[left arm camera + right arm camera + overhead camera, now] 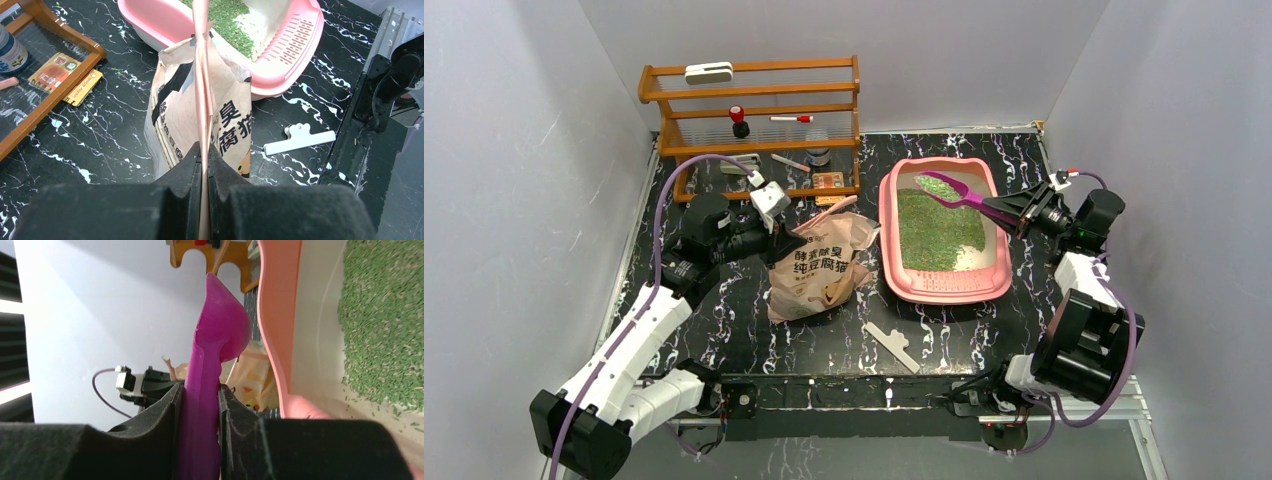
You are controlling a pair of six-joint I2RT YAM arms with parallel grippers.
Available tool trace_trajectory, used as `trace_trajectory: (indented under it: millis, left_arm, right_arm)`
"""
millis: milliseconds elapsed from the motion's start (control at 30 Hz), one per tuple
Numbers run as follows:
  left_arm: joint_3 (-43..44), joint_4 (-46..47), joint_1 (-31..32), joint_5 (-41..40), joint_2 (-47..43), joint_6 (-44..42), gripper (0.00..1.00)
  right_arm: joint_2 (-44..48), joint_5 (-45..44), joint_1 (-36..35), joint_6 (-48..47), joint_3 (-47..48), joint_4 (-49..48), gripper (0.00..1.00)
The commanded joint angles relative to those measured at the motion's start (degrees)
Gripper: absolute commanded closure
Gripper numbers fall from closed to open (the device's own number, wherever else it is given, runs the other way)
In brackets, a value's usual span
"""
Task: Fill the litter box with clean litter
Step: Pour the cat litter into the litter box.
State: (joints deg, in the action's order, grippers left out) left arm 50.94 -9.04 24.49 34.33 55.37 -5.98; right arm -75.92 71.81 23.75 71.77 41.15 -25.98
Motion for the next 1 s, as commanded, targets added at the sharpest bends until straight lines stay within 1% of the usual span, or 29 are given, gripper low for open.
trace_trajectory:
  millis: [0, 133, 167, 233, 267, 333, 400, 500, 667, 767, 967]
  left_arm:
    - [0.1, 6.5, 0.2, 1.6, -3.7, -0.9, 1.0]
    - [0.0, 6.2, 0.2, 1.5, -3.8, -1.1, 1.0]
    - [0.0, 6.1, 0.2, 1.5, -3.8, -1.1, 1.0]
    - [-0.2, 6.1, 0.2, 1.4, -4.0, -1.1, 1.0]
    - [-0.3, 6.0, 0.2, 1.3, -4.2, -1.1, 1.0]
    - [-0.4, 5.9, 0.2, 1.2, -4.4, -1.0, 1.0]
    - [-0.5, 5.8, 0.2, 0.9, -4.6, -1.1, 1.0]
    - [-0.5, 5.5, 0.2, 0.7, -4.9, -1.2, 1.0]
    - [-0.9, 5.3, 0.2, 0.7, -5.2, -1.1, 1.0]
    - [-1.0, 5.3, 0.3, 0.7, -5.4, -1.0, 1.0]
    - [-0.9, 5.3, 0.2, 0.7, -5.3, -1.0, 1.0]
  right_arm:
    - [-1.4, -4.0, 0.9, 3.2, -0.5, -7.7, 1.0]
    - [-2.2, -6.2, 0.9, 2.1, -0.1, -7.0, 1.0]
    - [-2.3, -6.6, 0.9, 0.1, 0.9, -5.0, 1.0]
    - [-2.0, -9.1, 0.9, -6.7, 3.5, 3.8, 1.0]
    - [-1.8, -10.8, 0.9, -10.8, 5.0, 11.2, 1.0]
    - [-1.5, -13.4, 0.9, -17.1, 7.3, 18.1, 1.0]
    - [-1.6, -14.3, 0.9, -19.1, 7.9, 19.7, 1.0]
    - [-1.8, -15.3, 0.9, -19.6, 7.9, 20.1, 1.0]
    - [-2.0, -19.5, -0.1, -21.7, 9.4, 22.5, 1.0]
    - [-2.2, -22.4, -1.8, -23.8, 11.7, 25.1, 1.0]
    - [-3.7, -30.7, -7.5, -27.4, 16.5, 30.5, 1.0]
